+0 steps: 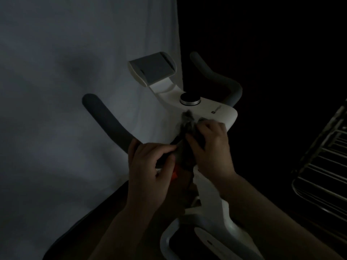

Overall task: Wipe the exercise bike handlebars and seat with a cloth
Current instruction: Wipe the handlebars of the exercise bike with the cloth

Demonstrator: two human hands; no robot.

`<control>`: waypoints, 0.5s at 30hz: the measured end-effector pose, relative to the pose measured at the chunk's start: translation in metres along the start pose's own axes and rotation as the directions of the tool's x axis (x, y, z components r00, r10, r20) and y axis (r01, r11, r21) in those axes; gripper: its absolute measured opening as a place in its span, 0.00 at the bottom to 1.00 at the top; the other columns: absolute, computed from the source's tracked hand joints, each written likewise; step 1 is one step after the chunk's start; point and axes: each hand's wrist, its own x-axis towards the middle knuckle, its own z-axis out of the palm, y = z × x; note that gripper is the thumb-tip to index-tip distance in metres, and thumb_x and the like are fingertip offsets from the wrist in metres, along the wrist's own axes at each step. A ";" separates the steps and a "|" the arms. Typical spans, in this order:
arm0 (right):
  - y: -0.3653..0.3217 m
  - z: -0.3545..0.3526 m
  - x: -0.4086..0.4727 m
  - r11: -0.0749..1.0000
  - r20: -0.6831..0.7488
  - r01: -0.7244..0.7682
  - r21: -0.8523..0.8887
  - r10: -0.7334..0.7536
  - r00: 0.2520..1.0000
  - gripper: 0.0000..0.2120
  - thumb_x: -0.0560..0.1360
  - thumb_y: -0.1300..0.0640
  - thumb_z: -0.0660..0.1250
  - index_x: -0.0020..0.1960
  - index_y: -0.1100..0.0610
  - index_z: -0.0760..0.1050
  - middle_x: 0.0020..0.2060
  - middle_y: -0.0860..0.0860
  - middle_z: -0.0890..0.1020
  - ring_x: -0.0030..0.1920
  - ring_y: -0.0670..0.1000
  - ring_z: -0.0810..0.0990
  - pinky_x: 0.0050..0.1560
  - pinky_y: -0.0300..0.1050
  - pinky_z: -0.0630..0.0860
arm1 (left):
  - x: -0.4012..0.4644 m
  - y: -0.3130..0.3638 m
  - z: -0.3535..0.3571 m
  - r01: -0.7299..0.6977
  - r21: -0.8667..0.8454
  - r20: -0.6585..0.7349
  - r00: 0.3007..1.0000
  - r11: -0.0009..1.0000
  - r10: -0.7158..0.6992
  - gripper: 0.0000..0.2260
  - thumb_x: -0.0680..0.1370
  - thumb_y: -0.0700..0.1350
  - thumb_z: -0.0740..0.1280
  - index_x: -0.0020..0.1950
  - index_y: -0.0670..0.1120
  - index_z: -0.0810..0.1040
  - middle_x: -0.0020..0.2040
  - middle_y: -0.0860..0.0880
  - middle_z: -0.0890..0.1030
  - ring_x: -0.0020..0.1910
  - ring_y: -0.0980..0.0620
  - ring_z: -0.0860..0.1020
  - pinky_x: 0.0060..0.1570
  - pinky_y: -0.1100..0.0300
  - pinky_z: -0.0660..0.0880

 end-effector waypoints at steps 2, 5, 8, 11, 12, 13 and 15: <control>-0.003 -0.004 0.011 0.998 0.064 0.057 0.021 -0.058 0.996 0.07 0.75 0.56 0.67 0.50 0.59 0.78 0.47 0.54 0.78 0.52 0.53 0.73 0.55 0.48 0.71 | -0.005 0.002 -0.003 0.024 -0.047 -0.058 0.998 0.999 -0.027 0.11 0.77 0.48 0.61 0.54 0.48 0.80 0.53 0.56 0.80 0.57 0.62 0.74 0.68 0.59 0.62; -0.022 -0.002 0.010 0.979 0.296 0.169 0.110 -0.194 0.935 0.08 0.78 0.54 0.64 0.52 0.57 0.79 0.46 0.51 0.80 0.48 0.50 0.76 0.49 0.42 0.70 | -0.013 0.004 -0.005 0.145 -0.111 -0.171 0.972 0.983 -0.163 0.14 0.76 0.50 0.60 0.59 0.50 0.76 0.62 0.56 0.75 0.65 0.66 0.68 0.65 0.69 0.64; -0.037 -0.003 0.029 0.954 0.518 0.299 0.019 -0.265 0.813 0.12 0.80 0.49 0.59 0.56 0.53 0.77 0.48 0.50 0.82 0.46 0.50 0.79 0.47 0.44 0.73 | -0.018 0.004 -0.001 0.276 -0.153 -0.249 0.918 0.949 -0.307 0.18 0.77 0.51 0.63 0.67 0.51 0.70 0.70 0.56 0.67 0.70 0.65 0.62 0.64 0.78 0.58; -0.035 -0.013 0.051 0.961 0.683 0.271 0.059 -0.236 0.691 0.13 0.79 0.47 0.59 0.51 0.54 0.77 0.42 0.51 0.80 0.40 0.49 0.78 0.41 0.45 0.72 | -0.023 0.008 0.004 0.370 -0.216 -0.250 0.874 0.903 -0.418 0.24 0.77 0.43 0.67 0.72 0.49 0.66 0.75 0.55 0.61 0.73 0.63 0.58 0.60 0.82 0.58; -0.032 -0.017 0.055 0.962 0.714 0.263 0.069 -0.232 0.660 0.14 0.79 0.46 0.59 0.49 0.55 0.77 0.40 0.50 0.79 0.38 0.49 0.77 0.39 0.44 0.71 | -0.022 0.009 0.004 0.387 -0.220 -0.242 0.868 0.895 -0.434 0.25 0.77 0.41 0.67 0.73 0.49 0.65 0.75 0.56 0.60 0.72 0.65 0.57 0.59 0.83 0.58; -0.032 -0.018 0.057 0.959 0.728 0.276 0.063 -0.233 0.644 0.14 0.79 0.45 0.59 0.48 0.54 0.77 0.39 0.50 0.79 0.37 0.48 0.76 0.38 0.44 0.70 | -0.022 0.010 0.002 0.397 -0.217 -0.229 0.867 0.892 -0.442 0.26 0.76 0.40 0.67 0.73 0.50 0.64 0.75 0.56 0.59 0.71 0.69 0.57 0.58 0.84 0.57; -0.042 -0.007 0.061 0.943 0.728 0.333 0.020 -0.242 0.641 0.15 0.79 0.45 0.58 0.46 0.55 0.76 0.37 0.50 0.77 0.36 0.48 0.74 0.37 0.43 0.68 | -0.021 0.012 -0.002 0.412 -0.199 -0.207 0.869 0.889 -0.449 0.28 0.76 0.40 0.67 0.74 0.51 0.62 0.75 0.57 0.59 0.69 0.73 0.56 0.56 0.85 0.57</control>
